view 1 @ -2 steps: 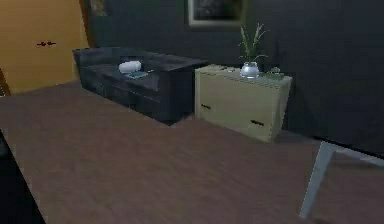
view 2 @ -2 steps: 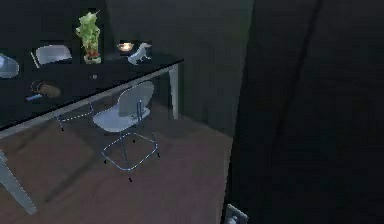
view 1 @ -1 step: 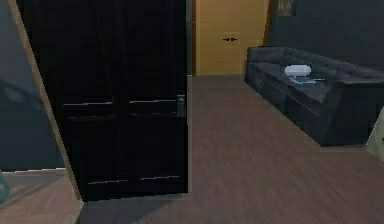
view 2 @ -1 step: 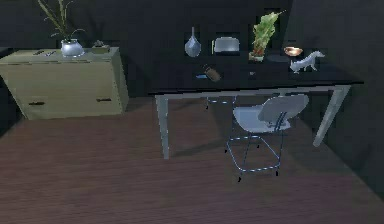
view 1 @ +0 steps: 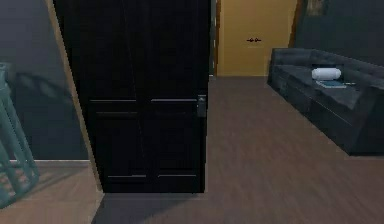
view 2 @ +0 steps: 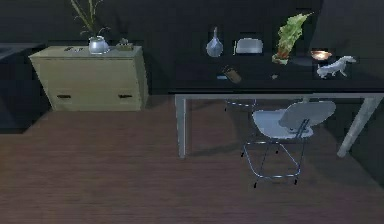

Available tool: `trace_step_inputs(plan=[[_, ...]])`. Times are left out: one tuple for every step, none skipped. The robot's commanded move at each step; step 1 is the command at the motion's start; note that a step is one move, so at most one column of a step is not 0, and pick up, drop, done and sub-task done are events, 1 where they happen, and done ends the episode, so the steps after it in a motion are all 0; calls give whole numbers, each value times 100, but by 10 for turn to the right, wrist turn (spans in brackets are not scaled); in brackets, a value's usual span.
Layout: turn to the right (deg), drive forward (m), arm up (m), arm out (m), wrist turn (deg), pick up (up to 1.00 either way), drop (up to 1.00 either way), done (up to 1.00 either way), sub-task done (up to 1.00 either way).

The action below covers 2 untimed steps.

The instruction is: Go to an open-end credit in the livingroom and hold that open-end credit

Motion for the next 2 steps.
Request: trace_step_inputs(plan=[[0,20,0,0,0,0,0,0,0],[450,0,0,0,0,0,0,0,0]])
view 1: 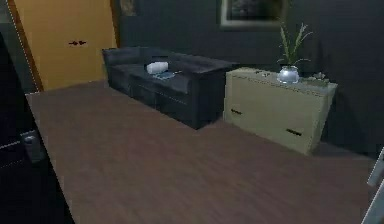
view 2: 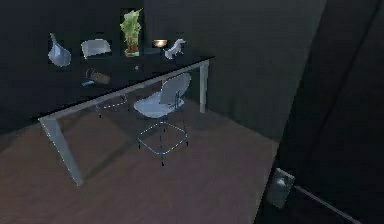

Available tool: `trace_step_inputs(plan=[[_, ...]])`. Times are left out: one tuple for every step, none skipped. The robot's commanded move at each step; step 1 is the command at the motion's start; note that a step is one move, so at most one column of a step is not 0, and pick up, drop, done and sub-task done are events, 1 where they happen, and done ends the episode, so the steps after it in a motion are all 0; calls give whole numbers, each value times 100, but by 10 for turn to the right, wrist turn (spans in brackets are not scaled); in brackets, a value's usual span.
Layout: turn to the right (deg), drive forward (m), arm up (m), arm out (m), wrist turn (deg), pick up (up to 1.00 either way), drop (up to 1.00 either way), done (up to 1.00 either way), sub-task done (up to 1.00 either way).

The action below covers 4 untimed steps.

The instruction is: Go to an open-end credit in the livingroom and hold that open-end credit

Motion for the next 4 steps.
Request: trace_step_inputs(plan=[[360,0,0,0,0,0,0,0,0],[0,30,0,0,0,0,0,0,0],[450,0,0,0,0,0,0,0,0],[30,0,0,0,0,0,0,0,0]])
